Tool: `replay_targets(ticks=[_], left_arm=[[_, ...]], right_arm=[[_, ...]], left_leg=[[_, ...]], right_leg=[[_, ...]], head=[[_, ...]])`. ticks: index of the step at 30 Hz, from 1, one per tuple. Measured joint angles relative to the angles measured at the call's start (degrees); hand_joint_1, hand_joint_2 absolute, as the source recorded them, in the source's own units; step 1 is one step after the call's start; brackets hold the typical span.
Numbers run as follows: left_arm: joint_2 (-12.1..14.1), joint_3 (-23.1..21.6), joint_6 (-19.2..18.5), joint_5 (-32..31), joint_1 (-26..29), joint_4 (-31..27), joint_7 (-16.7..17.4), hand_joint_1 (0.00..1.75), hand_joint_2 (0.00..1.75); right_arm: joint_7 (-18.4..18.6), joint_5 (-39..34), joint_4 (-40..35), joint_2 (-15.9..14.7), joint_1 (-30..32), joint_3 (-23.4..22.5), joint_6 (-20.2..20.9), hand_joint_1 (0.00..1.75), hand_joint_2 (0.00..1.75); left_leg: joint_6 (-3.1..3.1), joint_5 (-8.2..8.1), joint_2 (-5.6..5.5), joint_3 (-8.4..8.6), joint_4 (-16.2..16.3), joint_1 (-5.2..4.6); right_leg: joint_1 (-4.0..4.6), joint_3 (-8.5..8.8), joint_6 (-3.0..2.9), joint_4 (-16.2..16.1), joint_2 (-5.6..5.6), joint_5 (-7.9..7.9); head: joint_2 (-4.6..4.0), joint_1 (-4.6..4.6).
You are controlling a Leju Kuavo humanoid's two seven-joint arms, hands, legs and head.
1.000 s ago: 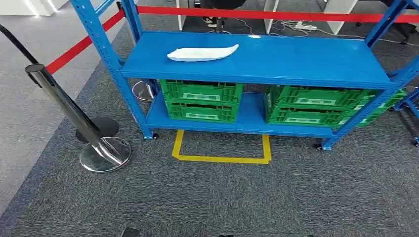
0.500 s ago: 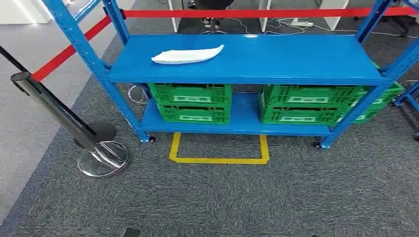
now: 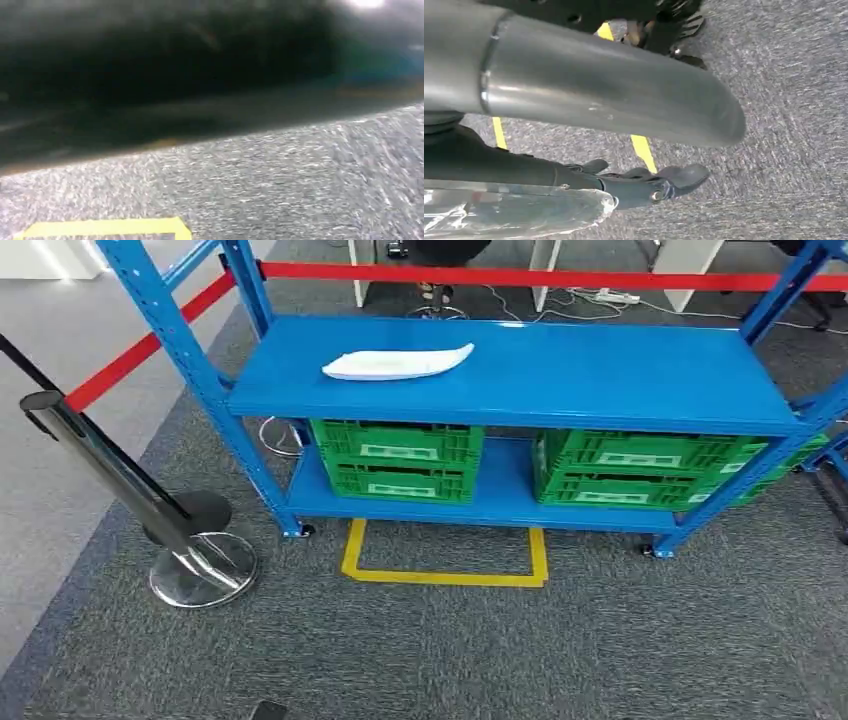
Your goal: Take the parts from the cabinet and place them on the table.
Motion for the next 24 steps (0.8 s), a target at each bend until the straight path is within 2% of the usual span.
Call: replay_targets(ticks=[1,2,3,5,6,7,8,9,10,11,12,13,15,16,17,18,19,20,21,22,23,24], left_arm=[[0.02,0.0,0.02,-0.02,0.06,0.0,0.0,0.0,0.0],[0.02,0.0,0.0,-0.02,0.2,0.0,0.0,0.0,0.0],[0.02,0.0,0.0,-0.07,0.32,0.0,0.0,0.0,0.0],[-0.02,0.0,0.0,-0.07,0.31,0.0,0.0,0.0,0.0],[0.0,0.0,0.0,-0.09,0.33,0.0,0.0,0.0,0.0],[0.06,0.0,0.0,-0.09,0.14,0.0,0.0,0.0,0.0],[-0.02,0.0,0.0,-0.09,-0.02,0.0,0.0,0.0,0.0],[0.04,0.0,0.0,-0.07,0.01,0.0,0.0,0.0,0.0],[0.04,0.0,0.0,-0.07,0.0,0.0,0.0,0.0,0.0],[0.09,0.0,0.0,-0.07,-0.02,0.0,0.0,0.0,0.0],[0.07,0.0,0.0,-0.07,-0.04,0.0,0.0,0.0,0.0],[0.07,0.0,0.0,-0.07,-0.12,0.0,0.0,0.0,0.0],[0.07,0.0,0.0,-0.07,-0.14,0.0,0.0,0.0,0.0],[0.07,0.0,0.02,-0.07,-0.07,0.0,0.0,0.0,0.0],[0.07,0.02,0.0,-0.02,0.05,0.0,0.0,0.0,0.0],[0.07,0.02,0.0,-0.02,0.12,0.0,0.0,0.0,0.0],[0.07,0.02,0.0,-0.02,0.14,0.0,0.0,0.0,0.0],[0.07,0.02,0.0,-0.02,0.13,0.0,0.0,0.0,0.0],[0.11,0.02,0.0,-0.02,0.17,0.0,0.0,0.0,0.0],[0.24,0.02,0.0,0.0,0.19,0.0,0.0,0.0,0.0],[0.24,0.0,0.02,0.0,0.13,0.0,0.0,0.0,0.0],[0.2,0.02,0.02,-0.02,0.23,0.0,0.0,0.0,0.0]], right_arm=[[0.0,0.0,0.0,0.0,0.18,0.0,0.0,0.0,0.0],[0.0,-0.02,0.0,0.0,0.34,-0.02,0.0,0.0,0.0],[0.0,0.0,0.0,0.0,0.51,-0.02,0.0,0.0,0.0],[0.0,0.0,0.0,-0.02,0.57,-0.02,0.0,0.0,0.0],[0.0,0.0,0.02,0.0,0.67,-0.02,0.0,0.0,0.0],[0.0,0.04,0.04,0.0,0.49,0.0,0.09,0.0,0.0],[0.02,0.06,0.04,0.0,0.35,0.0,0.09,0.0,0.0],[0.07,0.11,0.04,0.0,0.51,0.0,0.11,0.0,0.0],[0.13,0.13,0.04,0.0,0.76,-0.02,0.09,0.0,0.0],[0.13,0.2,0.04,0.0,0.8,-0.02,0.09,0.0,0.0],[0.13,0.22,0.04,0.0,0.86,-0.04,0.09,0.0,0.0],[0.13,0.26,0.04,0.0,0.78,-0.04,0.09,0.0,0.0],[0.13,0.37,0.04,0.0,0.57,-0.02,0.09,0.0,0.0],[0.13,0.39,0.04,0.0,0.61,-0.02,0.07,0.0,0.0],[0.13,0.42,0.04,0.0,0.75,-0.04,0.09,0.0,0.0],[0.15,0.44,0.04,0.0,0.86,-0.04,0.07,0.0,0.0],[0.15,0.44,0.04,0.0,0.87,-0.04,0.07,0.0,0.0],[0.15,0.46,0.04,0.0,0.79,-0.04,0.07,0.0,0.0],[0.15,0.48,0.06,0.0,0.83,-0.04,0.09,0.0,0.0],[0.15,0.55,0.22,0.18,0.73,-0.04,0.13,0.0,0.0],[0.13,0.55,0.22,0.17,0.57,-0.04,0.13,0.0,0.0],[0.17,0.59,0.22,0.15,0.52,-0.04,0.15,0.0,0.0]], left_leg=[[-0.07,-0.43,-0.01,0.42,0.01,0.04],[-0.19,-0.87,-0.03,1.02,0.01,0.12],[-0.36,-1.38,-0.07,1.73,0.01,0.23],[-0.96,-2.73,-0.09,3.67,0.02,0.57],[-1.46,-3.45,-0.01,3.93,0.01,0.6],[-1.88,-3.85,-0.07,4.13,0.3,0.41],[-2.28,-4.23,-0.01,3.88,0.2,0.31],[-2.46,-4.27,0.11,4.41,0.12,0.27],[-2.65,-4.31,0.08,4.69,0.04,0.27],[-2.82,-4.22,0.08,4.42,0.68,0.36],[-3.1,-3.81,0.08,3.54,3.26,0.43],[-3.3,-4.24,0.08,1.32,7.07,0.44],[-3.55,-8.1,0.08,-3.99,14.85,0.41],[-3.49,-9.88,0.08,-6.07,17.15,0.41],[-3.37,-10.19,0.08,-7.39,17.6,0.41],[-3.12,-8.63,0.07,-7.72,16.28,0.38],[-2.66,-5.65,0.07,-7.27,13.47,0.24],[-1.97,-1.91,0.06,-6.42,9.54,-0.03],[-0.95,2.35,0.09,-5.64,5.51,-0.55],[-0.35,1.42,-0.07,-5.75,4.99,-1.3],[-0.17,0.21,-0.07,-5.51,3.21,-1.46],[-0.17,1.27,-0.07,-4.98,3.18,-1.49]], right_leg=[[-0.06,-2.45,0.25,2.6,-0.02,-0.78],[-0.18,-3.58,0.5,2.71,-0.03,0.13],[-0.28,-3.61,0.69,0.72,-0.03,2.31],[-0.5,-1.12,0.97,-8.34,-0.21,9.35],[-0.55,-0.21,1.07,-11.53,-0.47,11.75],[-0.08,-0.6,0.42,-12.51,-0.68,9.04],[0.0,0.2,-0.94,-12.1,-0.59,9.49],[0.0,-0.05,-1.54,-12.31,-0.5,9.98],[0.01,0.17,-1.93,-12.31,-0.5,9.76],[-0.19,0.97,-2.26,-12.44,-0.32,9.7],[-0.19,1.64,-2.61,-12.8,-0.41,9.47],[-0.12,2.19,-3.02,-13.04,-0.42,9.14],[0.03,2.96,-3.46,-13.1,-0.33,8.41],[0.13,3.45,-3.52,-13.1,-0.26,7.95],[0.3,4.12,-3.57,-13.1,-0.15,7.41],[0.49,4.88,-3.6,-13.1,-0.05,6.9],[0.72,5.63,-3.63,-13.12,0.02,6.41],[0.96,6.45,-3.69,-13.15,0.03,5.92],[0.87,6.0,-3.72,-13.35,0.01,5.42],[1.23,7.54,-3.36,-12.99,0.2,5.0],[1.08,6.99,-2.97,-13.12,0.25,4.53],[1.04,6.77,-2.74,-13.42,0.27,4.19]], head=[[0.0,0.05],[0.0,0.09],[0.0,-0.04],[0.0,0.02],[0.0,0.24],[-0.02,0.39],[0.0,0.46],[0.0,0.15],[0.0,0.18],[0.0,0.16],[0.0,0.09],[0.0,-0.13],[0.0,-0.11],[0.0,-0.06],[0.0,-0.06],[0.0,-0.08],[0.0,-0.06],[0.0,-0.06],[0.0,-0.04],[-0.02,0.33],[0.0,0.05],[0.0,-0.13]])
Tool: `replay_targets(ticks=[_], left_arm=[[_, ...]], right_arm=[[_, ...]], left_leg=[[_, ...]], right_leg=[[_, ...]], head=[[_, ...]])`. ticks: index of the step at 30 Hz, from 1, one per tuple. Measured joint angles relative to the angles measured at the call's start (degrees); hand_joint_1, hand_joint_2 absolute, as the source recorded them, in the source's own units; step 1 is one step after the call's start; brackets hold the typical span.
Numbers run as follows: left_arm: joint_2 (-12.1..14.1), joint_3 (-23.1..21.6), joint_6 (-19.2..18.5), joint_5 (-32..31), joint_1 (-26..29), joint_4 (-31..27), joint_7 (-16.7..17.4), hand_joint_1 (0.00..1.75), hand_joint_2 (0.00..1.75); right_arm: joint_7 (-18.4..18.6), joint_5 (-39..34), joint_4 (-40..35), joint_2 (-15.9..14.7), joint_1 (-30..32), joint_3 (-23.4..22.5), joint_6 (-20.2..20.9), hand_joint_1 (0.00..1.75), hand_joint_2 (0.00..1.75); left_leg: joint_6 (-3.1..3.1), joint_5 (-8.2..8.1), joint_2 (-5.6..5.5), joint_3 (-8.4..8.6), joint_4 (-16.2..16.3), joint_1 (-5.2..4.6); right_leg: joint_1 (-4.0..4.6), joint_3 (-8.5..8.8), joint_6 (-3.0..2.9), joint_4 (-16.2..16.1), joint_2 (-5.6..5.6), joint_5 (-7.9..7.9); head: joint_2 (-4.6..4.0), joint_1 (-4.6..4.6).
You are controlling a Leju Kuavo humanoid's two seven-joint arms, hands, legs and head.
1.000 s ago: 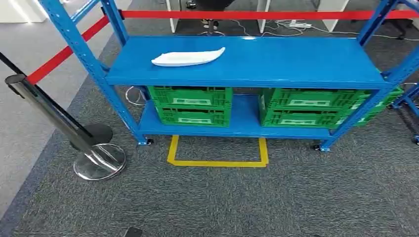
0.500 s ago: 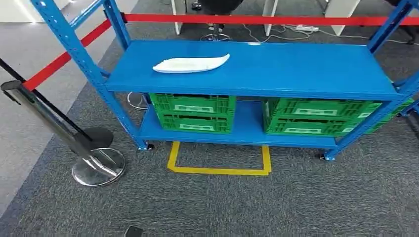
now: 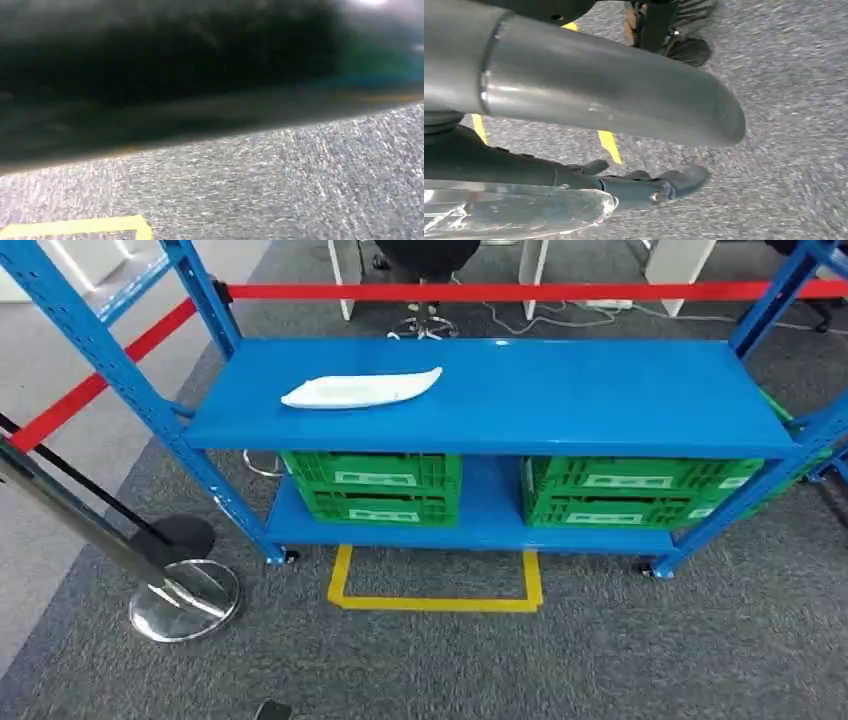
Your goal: Take the parts from the cabinet and place them on the table.
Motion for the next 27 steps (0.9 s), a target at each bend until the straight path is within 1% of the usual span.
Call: replay_targets(ticks=[1,2,3,4,5,6,7,8,9,10,11,12,13,14,16,17,18,19,20,21,22,23,24,25,26,27], left_arm=[[0.04,0.0,0.02,0.02,0.02,0.0,0.0,0.0,0.0],[0.04,0.0,0.02,0.0,-0.06,0.0,0.0,0.0,0.0],[-0.11,0.0,0.02,0.0,-0.06,0.0,0.0,0.0,0.0],[-0.11,0.0,0.02,-0.04,-0.19,0.0,0.0,0.0,0.0],[-0.13,0.0,0.02,-0.04,-0.3,0.0,0.0,0.0,0.0],[-0.17,0.0,0.02,-0.07,-0.37,0.0,0.0,0.0,0.0],[-0.24,0.0,0.02,-0.09,-0.37,0.0,0.0,0.0,0.0],[-0.22,0.0,0.02,-0.09,-0.34,0.0,0.0,0.0,0.0],[-0.22,0.02,0.02,-0.07,-0.21,0.0,0.0,0.0,0.0],[-0.22,0.02,0.02,-0.11,-0.15,0.0,0.0,0.0,0.0],[-0.24,0.02,0.02,-0.13,-0.15,0.0,0.0,0.0,0.0],[-0.26,0.02,0.02,-0.13,-0.15,0.0,0.0,0.0,0.0],[-0.24,0.02,0.02,-0.13,-0.21,0.0,0.0,0.0,0.0],[-0.22,0.0,0.02,-0.15,-0.46,0.0,0.0,0.0,0.0],[-0.22,0.0,0.04,-0.26,-0.46,0.0,0.0,0.0,0.0],[-0.2,0.0,0.04,-0.28,-0.47,0.0,0.0,0.0,0.0],[-0.15,0.0,0.04,-0.31,-0.45,0.0,0.0,0.0,0.0],[-0.17,0.0,0.04,-0.33,-0.5,0.0,0.0,0.0,0.0],[-0.17,0.0,0.07,-0.33,-0.53,0.0,0.0,0.0,0.0],[-0.15,0.0,0.05,-0.33,-0.52,0.0,0.0,0.0,0.0],[-0.15,0.0,0.04,-0.33,-0.44,0.0,0.02,0.0,0.0],[-0.15,0.0,0.07,-0.28,-0.3,0.0,0.15,0.0,0.0],[-0.15,0.0,0.22,-0.17,-0.18,0.0,0.5,0.0,0.0],[-0.15,0.02,0.55,-0.15,-0.16,0.0,0.96,0.0,0.0],[-0.15,0.02,1.09,-0.17,-0.2,0.0,1.4,0.0,0.0],[-0.15,0.02,1.73,-0.33,-0.24,0.0,1.73,0.0,0.0]], right_arm=[[-0.02,0.07,0.0,0.02,0.01,0.0,0.07,0.0,0.0],[-0.02,0.07,0.0,0.02,-0.05,0.0,0.07,0.0,0.0],[-0.02,0.07,-0.02,-0.04,-0.01,0.0,0.07,0.0,0.0],[-0.09,0.09,-0.02,-0.07,-0.13,0.0,0.07,0.0,0.0],[-0.09,0.09,-0.02,-0.07,-0.26,0.0,0.07,0.0,0.0],[-0.09,0.09,-0.02,-0.07,-0.28,0.0,0.07,0.0,0.0],[-0.09,0.09,-0.02,-0.07,-0.21,0.0,0.07,0.0,0.0],[-0.07,0.09,-0.02,-0.07,-0.11,0.0,0.07,0.0,0.0],[-0.02,0.13,-0.02,-0.07,-0.05,0.0,0.07,0.0,0.0],[-0.02,0.16,-0.02,-0.11,0.01,-0.02,0.05,0.0,0.0],[-0.02,0.2,-0.02,-0.24,0.01,-0.02,0.05,0.0,0.0],[-0.02,0.22,-0.02,-0.31,0.0,-0.04,0.05,0.0,0.0],[0.0,0.22,0.02,-0.31,-0.02,-0.11,0.09,0.0,0.0],[0.0,0.26,0.06,-0.28,-0.11,-0.2,0.09,0.0,0.0],[0.04,0.29,0.04,-0.31,-0.02,-0.33,0.09,0.0,0.0],[0.02,0.29,0.04,-0.33,0.03,-0.37,0.05,0.0,0.0],[0.02,0.29,0.04,-0.33,0.03,-0.39,0.05,0.0,0.0],[-0.02,0.29,0.04,-0.33,0.04,-0.44,0.05,0.0,0.0],[0.0,0.29,0.04,-0.33,-0.03,-0.46,0.05,0.0,0.0],[0.0,0.31,0.04,-0.33,-0.11,-0.46,0.09,0.0,0.0],[0.0,0.29,0.04,-0.33,-0.15,-0.48,0.07,0.0,0.0],[0.0,0.29,0.04,-0.33,-0.11,-0.5,0.07,0.0,0.0],[0.09,0.29,0.07,-0.33,-0.06,-0.55,0.02,0.0,0.0],[0.18,0.31,0.04,-0.33,0.01,-0.61,-0.02,0.0,0.0],[0.39,0.38,0.04,-0.33,0.02,-0.63,-0.09,0.0,0.0],[0.86,0.44,0.04,-0.33,-0.03,-0.66,-0.15,0.0,0.0]], left_leg=[[0.1,-0.08,-0.02,0.24,-0.25,-0.1],[0.17,0.37,-0.03,0.86,-1.22,0.11],[0.05,0.64,0.05,1.97,-2.11,0.56],[0.39,0.43,0.02,2.5,-2.44,0.67],[0.56,0.17,0.08,2.75,-2.43,0.8],[0.52,-0.29,0.08,3.1,-2.41,0.82],[0.49,-0.69,0.08,3.42,-2.41,0.83],[0.46,-1.14,0.05,3.87,-2.4,0.87],[0.32,-1.67,-0.03,4.57,-2.4,0.94],[0.17,-2.26,-0.06,5.39,-2.39,1.02],[-0.08,-2.98,-0.1,6.47,-2.39,1.15],[-0.41,-3.73,-0.09,7.24,-2.41,1.18],[-0.89,-4.26,-0.02,7.26,-2.36,0.89],[-1.16,-4.65,-0.16,7.18,-2.07,0.83],[-1.39,-4.6,-0.12,7.42,-2.58,0.88],[-1.69,-4.81,-0.12,7.59,-2.67,0.89],[-2.08,-5.47,-0.11,7.8,-2.42,1.02],[-2.45,-6.38,-0.03,6.99,-0.44,1.04],[-2.66,-7.79,-0.02,5.26,2.7,1.16],[-2.9,-9.79,-0.02,2.14,8.08,1.31],[-3.02,-10.9,-0.02,-0.43,12.23,1.41],[-3.1,-11.08,-0.02,-2.37,14.81,1.49],[-3.08,-9.67,-0.02,-3.17,14.79,1.54],[-2.98,-7.02,-0.02,-2.88,12.69,1.57],[-2.73,-3.68,-0.02,-1.57,8.61,1.57],[-2.35,-0.5,-0.02,0.25,3.74,1.53]], right_leg=[[-0.11,0.41,0.26,-0.41,-0.01,-0.21],[0.11,1.01,0.62,-0.65,-0.07,-0.46],[-0.07,1.34,0.77,-0.22,-0.04,-0.82],[-0.05,0.25,1.13,1.91,-0.13,-1.86],[-0.25,-2.43,1.5,6.39,-0.14,-3.84],[-0.54,-5.68,1.81,11.35,-0.15,-5.62],[-0.69,-8.28,2.06,14.82,-0.17,-6.37],[-0.78,-10.23,2.22,16.7,-0.17,-5.95],[-0.9,-10.85,2.39,15.8,-0.18,-3.83],[-1.05,-10.3,2.55,12.82,-0.19,-0.71],[-1.12,-8.61,2.62,7.66,-0.28,3.34],[-1.21,-6.96,2.69,2.63,-0.45,6.54],[-0.96,-6.45,2.56,2.45,-0.61,5.53],[-0.97,-5.55,1.84,1.31,-0.5,5.26],[-0.78,-5.68,1.11,1.43,-0.42,5.04],[-0.84,-5.61,0.76,1.26,-0.39,4.95],[-1.11,-5.05,0.37,0.73,-0.41,4.92],[-1.11,-4.59,-0.01,0.52,-0.47,4.68],[-1.1,-4.34,-0.23,0.46,-0.52,4.53],[-1.07,-4.03,-0.55,0.46,-0.55,4.26],[-1.05,-3.71,-0.61,0.46,-0.56,3.97],[-1.05,-3.35,-0.63,0.46,-0.54,3.76],[-1.05,-2.88,-0.62,0.46,-0.47,3.49],[-1.04,-2.4,-0.55,0.46,-0.4,3.16],[-1.0,-1.87,-0.48,0.46,-0.34,2.89],[-1.0,-1.38,-0.38,0.41,-0.3,2.63]], head=[[0.0,-0.02],[0.0,-0.17],[0.0,-0.15],[0.0,0.09],[0.0,0.09],[0.0,0.11],[0.0,0.05],[0.0,0.07],[0.0,0.07],[0.0,0.05],[0.0,0.09],[0.0,0.11],[-0.02,0.16],[0.0,0.16],[0.0,-0.65],[0.0,-0.45],[0.0,-0.54],[0.0,-1.0],[0.0,-1.17],[0.0,-1.11],[0.0,-1.09],[0.0,-1.13],[0.0,-1.13],[0.0,-1.15],[0.0,-1.13],[0.0,-1.13]])
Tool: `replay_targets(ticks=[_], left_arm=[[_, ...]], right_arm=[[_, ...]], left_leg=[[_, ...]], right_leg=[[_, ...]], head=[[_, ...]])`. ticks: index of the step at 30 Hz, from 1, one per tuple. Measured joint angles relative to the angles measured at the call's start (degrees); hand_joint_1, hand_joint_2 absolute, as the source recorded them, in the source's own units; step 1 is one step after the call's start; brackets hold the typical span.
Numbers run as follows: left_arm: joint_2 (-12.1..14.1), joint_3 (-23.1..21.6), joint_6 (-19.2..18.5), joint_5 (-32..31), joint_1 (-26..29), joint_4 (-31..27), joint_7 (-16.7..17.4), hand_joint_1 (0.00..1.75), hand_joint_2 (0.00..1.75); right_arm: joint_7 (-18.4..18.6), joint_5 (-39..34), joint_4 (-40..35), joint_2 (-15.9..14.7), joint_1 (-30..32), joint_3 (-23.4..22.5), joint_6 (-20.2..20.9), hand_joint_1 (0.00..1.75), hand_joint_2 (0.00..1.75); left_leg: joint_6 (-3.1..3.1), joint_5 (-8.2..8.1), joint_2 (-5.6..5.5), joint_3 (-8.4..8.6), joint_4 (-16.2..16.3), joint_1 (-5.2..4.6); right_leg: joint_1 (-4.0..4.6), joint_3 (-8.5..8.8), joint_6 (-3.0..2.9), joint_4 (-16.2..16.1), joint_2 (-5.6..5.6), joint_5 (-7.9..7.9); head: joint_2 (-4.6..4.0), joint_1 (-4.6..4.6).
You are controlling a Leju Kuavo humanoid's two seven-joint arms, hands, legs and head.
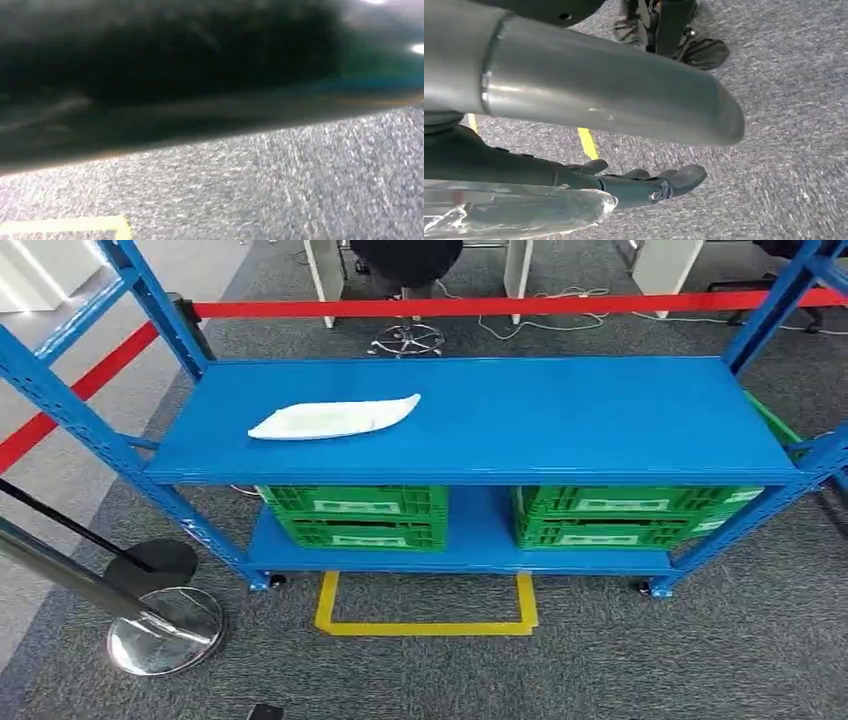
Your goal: Take the parts from the cabinet and place them on the table.
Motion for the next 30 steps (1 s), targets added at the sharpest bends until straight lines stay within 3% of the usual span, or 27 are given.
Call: replay_targets(ticks=[1,2,3,5,7,8,10,11,12,13,15,16,18,20,22,23,25,26,27,28,30], left_arm=[[0.0,-0.02,0.79,-0.22,-0.03,0.0,0.68,0.0,0.0],[-0.04,-0.02,1.49,-0.31,-0.19,0.0,1.22,0.0,0.0],[-0.09,-0.02,2.14,-0.37,-0.38,0.0,1.74,0.0,1.75],[-0.13,-0.02,3.04,-0.7,-0.3,0.0,2.29,0.0,1.75],[-0.35,-0.02,3.52,-1.5,-0.28,0.0,2.47,0.0,1.75],[-0.46,-0.04,3.6,-1.62,-0.41,0.0,2.47,0.0,1.75],[-0.63,-0.07,3.23,-1.88,-0.45,0.0,2.47,0.0,1.75],[-0.63,-0.07,3.01,-2.03,-0.42,0.0,2.47,0.0,1.75],[-0.63,-0.07,2.88,-2.1,-0.36,0.0,2.47,0.0,1.75],[-0.63,-0.09,2.71,-2.08,-0.37,0.0,2.47,0.0,1.75],[-0.44,-1.16,2.05,-1.15,-0.4,-0.15,2.6,0.0,1.75],[-0.22,-2.17,1.66,-0.04,-0.37,-0.39,2.86,0.0,1.75],[0.4,-3.88,0.79,2.38,-0.38,-0.81,3.54,0.0,1.75],[1.01,-5.58,-0.2,4.89,-0.2,-1.09,4.11,0.0,1.75],[1.55,-7.6,-1.16,7.47,0.29,-1.38,4.76,0.0,1.75],[1.86,-8.53,-1.62,8.66,0.58,-1.38,5.0,0.0,1.75],[2.38,-10.28,-2.52,10.96,1.3,-1.38,5.68,0.0,1.75],[2.58,-11.13,-3.02,12.09,1.87,-1.38,5.92,0.0,1.75],[2.82,-12.21,-3.58,13.54,2.56,-1.38,6.29,0.0,1.75],[2.97,-13.11,-4.07,14.72,3.19,-1.38,6.64,0.0,1.75],[3.37,-14.84,-4.94,17.05,4.52,-1.36,7.15,0.0,1.75]], right_arm=[[0.88,0.02,0.02,0.02,-0.04,-0.04,-0.04,0.0,0.0],[1.66,0.04,0.02,0.04,-0.2,-0.13,-0.18,0.0,0.0],[2.45,0.07,0.02,0.04,-0.27,-0.2,-0.35,0.0,1.75],[4.46,0.57,0.02,0.2,-0.31,-0.2,-0.96,0.0,1.75],[6.08,1.13,0.02,0.22,-0.45,-0.2,-1.6,0.0,1.75],[6.71,1.31,0.02,0.22,-0.56,-0.2,-1.86,0.0,1.75],[7.5,1.6,0.02,0.31,-0.54,-0.17,-1.99,0.0,1.75],[7.71,1.79,0.04,0.37,-0.48,-0.18,-1.99,0.0,1.75],[7.87,1.92,0.04,0.42,-0.42,-0.17,-1.97,0.0,1.75],[7.87,1.95,0.04,0.42,-0.3,-0.17,-1.9,0.0,1.75],[7.87,1.68,0.04,0.37,0.26,0.66,-1.59,0.0,1.75],[7.87,1.13,0.04,0.31,0.62,1.58,-1.31,0.0,1.75],[7.89,-0.18,0.11,0.31,1.11,3.09,-0.92,0.0,1.75],[7.95,-1.7,0.09,0.04,1.85,4.91,-0.44,0.0,1.75],[8.06,-3.13,0.07,-0.24,2.31,6.94,0.0,0.0,1.75],[8.06,-3.93,0.0,-0.39,2.38,7.88,0.24,0.0,1.75],[8.11,-5.31,-0.22,-0.72,2.38,9.76,0.7,0.0,1.75],[8.15,-5.99,-0.53,-1.01,2.39,10.69,0.94,0.0,1.75],[8.21,-6.86,-1.0,-1.24,2.36,11.84,1.16,0.0,1.75],[8.24,-7.55,-1.48,-1.46,2.32,12.78,1.33,0.0,1.75],[8.39,-8.92,-2.69,-1.81,2.18,14.67,1.86,0.0,1.75]], left_leg=[[0.43,1.02,0.01,1.18,-3.24,-0.15],[0.63,0.14,0.02,1.86,-4.52,-0.35],[0.62,-0.04,0.03,1.86,-4.6,-0.38],[1.04,-0.11,-0.07,1.91,-4.88,-0.56],[1.59,0.56,-0.07,2.83,-6.17,-0.05],[1.85,0.56,-0.01,2.81,-6.17,0.0],[2.02,0.45,0.13,2.79,-6.15,-0.04],[2.05,0.4,0.13,2.75,-6.12,-0.04],[2.05,0.34,0.13,2.81,-6.12,-0.04],[2.04,0.27,0.13,2.89,-6.11,-0.03],[1.71,-0.05,-0.01,3.32,-6.08,0.08],[1.34,-0.29,-0.07,3.52,-6.01,0.05],[0.72,-0.63,-0.13,3.43,-5.63,-0.43],[0.37,-0.43,-0.13,3.62,-5.86,-0.26],[-0.34,-1.5,-0.09,3.44,-4.96,-0.09],[-0.63,-3.36,-0.01,2.37,-2.55,-0.01],[-0.92,-7.69,0.0,-1.55,5.95,0.07],[-0.95,-9.0,0.0,-3.51,9.93,0.07],[-0.89,-8.87,0.0,-4.44,11.5,0.07],[-0.74,-7.41,0.0,-4.1,10.53,0.07],[-0.18,-2.12,0.0,-0.7,2.91,0.04]], right_leg=[[-0.03,-0.55,0.12,-0.08,-0.02,-0.19],[0.38,0.19,0.62,0.11,0.1,-0.66],[0.23,-0.27,0.92,-0.12,0.08,-0.58],[0.04,-0.17,1.63,-0.62,-0.11,-0.56],[0.03,-0.3,2.14,0.72,-0.12,-1.49],[0.03,-1.71,2.29,3.49,-0.12,-3.4],[-0.11,-6.55,2.69,12.79,-0.12,-7.94],[-0.12,-8.59,2.85,16.16,-0.14,-8.84],[-0.15,-9.27,2.95,16.75,-0.14,-8.19],[-0.21,-8.77,2.98,14.97,-0.15,-6.33],[-0.32,-4.6,3.01,5.72,-0.22,-0.83],[-0.43,-2.18,3.0,0.7,-0.34,1.02],[-0.24,-1.47,1.95,-0.12,-0.02,0.97],[0.01,-1.57,1.38,-0.05,0.04,1.03],[-0.3,-1.45,0.79,-0.37,-0.06,1.31],[-0.3,-1.44,0.44,-0.37,-0.1,1.23],[-0.2,-1.46,0.19,-0.37,-0.23,1.1],[-0.15,-1.44,0.11,-0.36,-0.27,1.05],[-0.1,-1.39,0.03,-0.36,-0.27,0.98],[-0.08,-1.28,0.02,-0.35,-0.24,0.93],[0.01,-0.86,0.07,-0.36,-0.11,0.72]], head=[[0.0,0.02],[0.0,0.02],[0.0,0.0],[0.0,0.02],[0.0,0.13],[0.0,0.26],[0.0,0.22],[0.0,0.28],[0.0,0.26],[0.0,0.24],[0.0,0.26],[0.0,0.39],[0.0,0.24],[0.0,0.35],[0.0,0.24],[0.0,-0.09],[0.0,-0.04],[0.0,-0.04],[0.0,-0.04],[0.0,-0.04],[0.0,-0.02]])
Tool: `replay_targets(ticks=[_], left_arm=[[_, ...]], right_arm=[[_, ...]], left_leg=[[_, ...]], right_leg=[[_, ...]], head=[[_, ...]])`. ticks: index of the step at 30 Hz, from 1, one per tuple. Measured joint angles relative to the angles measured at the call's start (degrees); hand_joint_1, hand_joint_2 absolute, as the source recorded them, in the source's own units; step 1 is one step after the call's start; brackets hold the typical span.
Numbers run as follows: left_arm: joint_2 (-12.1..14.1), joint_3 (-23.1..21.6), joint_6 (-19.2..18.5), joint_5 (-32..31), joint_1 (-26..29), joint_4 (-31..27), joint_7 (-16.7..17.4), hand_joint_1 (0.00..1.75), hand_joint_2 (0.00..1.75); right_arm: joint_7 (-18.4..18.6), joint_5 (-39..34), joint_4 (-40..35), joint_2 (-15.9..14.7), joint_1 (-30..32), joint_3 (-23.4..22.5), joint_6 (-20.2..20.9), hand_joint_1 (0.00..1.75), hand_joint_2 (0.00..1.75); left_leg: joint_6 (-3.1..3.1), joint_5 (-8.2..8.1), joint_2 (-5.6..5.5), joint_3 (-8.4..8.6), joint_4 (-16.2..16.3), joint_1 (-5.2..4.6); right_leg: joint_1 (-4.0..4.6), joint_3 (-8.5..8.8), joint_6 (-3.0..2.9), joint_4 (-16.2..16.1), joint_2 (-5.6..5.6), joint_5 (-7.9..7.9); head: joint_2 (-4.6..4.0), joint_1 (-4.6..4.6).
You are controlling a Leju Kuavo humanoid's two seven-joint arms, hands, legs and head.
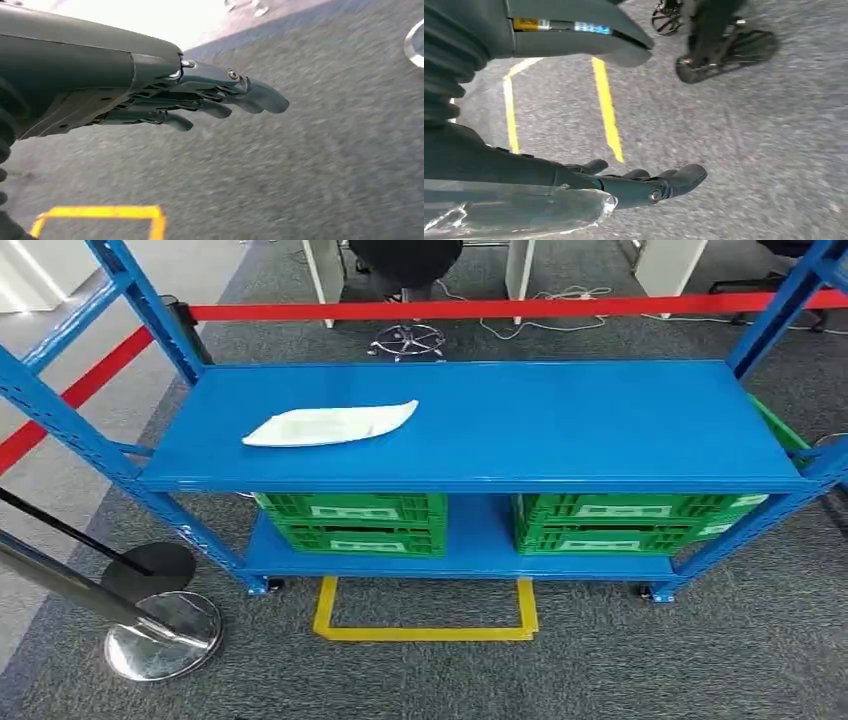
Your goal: Take the parts from the cabinet and place them on the table.
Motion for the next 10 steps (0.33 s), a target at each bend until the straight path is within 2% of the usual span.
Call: replay_targets(ticks=[1,2,3,4,6,7,8,10], left_arm=[[0.24,-0.87,-0.42,1.07,0.45,0.0,0.31,0.0,1.75],[0.61,-1.96,-0.85,2.25,0.87,0.0,0.61,0.0,1.75],[0.85,-2.93,-1.35,3.65,1.13,-0.02,0.83,0.0,1.75],[1.09,-3.91,-1.88,4.83,1.46,0.0,1.18,0.0,1.75],[1.62,-6.09,-2.86,7.48,2.35,-0.02,1.79,0.0,1.75],[1.84,-6.93,-3.17,8.61,2.67,-0.02,2.08,0.0,1.75],[2.21,-8.14,-3.67,10.0,2.71,-0.24,2.36,0.0,0.0],[2.6,-10.02,-4.63,12.23,2.52,-0.89,2.9,0.0,0.0]], right_arm=[[0.02,-0.68,-0.55,-0.13,-0.05,0.94,0.22,0.0,1.75],[0.04,-1.36,-0.96,-0.2,-0.12,1.97,0.44,0.0,1.75],[0.07,-2.19,-1.53,-0.42,-0.31,3.17,0.66,0.0,1.75],[0.13,-2.93,-1.86,-0.52,-0.3,4.22,1.03,0.0,1.75],[0.15,-4.39,-2.34,-0.83,-0.19,6.38,1.38,0.0,1.75],[0.26,-5.14,-2.67,-1.29,0.09,7.45,1.6,0.0,0.0],[0.26,-5.95,-2.75,-1.46,0.35,8.55,1.86,0.0,1.75],[0.44,-7.26,-2.75,-1.88,1.2,10.65,2.34,0.0,1.75]], left_leg=[[0.42,2.31,0.01,2.13,-4.62,-0.08],[0.72,2.0,0.01,3.28,-6.91,-0.28],[0.8,1.58,0.05,3.63,-8.29,-0.37],[0.83,1.6,0.04,3.47,-8.07,-0.43],[1.31,1.73,0.02,3.66,-8.6,-0.41],[1.59,2.17,0.15,4.2,-9.4,0.1],[1.75,2.19,0.23,4.34,-9.58,0.03],[2.09,2.09,0.26,4.3,-9.57,-0.04]], right_leg=[[0.01,0.23,0.08,-0.01,-0.01,-0.11],[0.22,0.26,0.33,0.04,-0.08,-0.29],[0.36,-0.03,0.65,0.22,-0.09,-0.42],[0.27,-0.13,0.91,0.06,-0.21,-0.29],[0.22,0.2,1.56,-0.3,-0.24,-0.25],[0.13,-0.26,1.82,0.1,-0.2,-0.76],[0.21,-0.87,2.07,1.78,-0.17,-1.9],[0.03,-5.12,2.41,10.3,-0.16,-6.14]], head=[[0.0,-0.02],[0.0,0.09],[0.0,0.02],[0.0,0.18],[0.0,0.07],[0.0,0.04],[0.0,0.18],[0.0,0.44]])
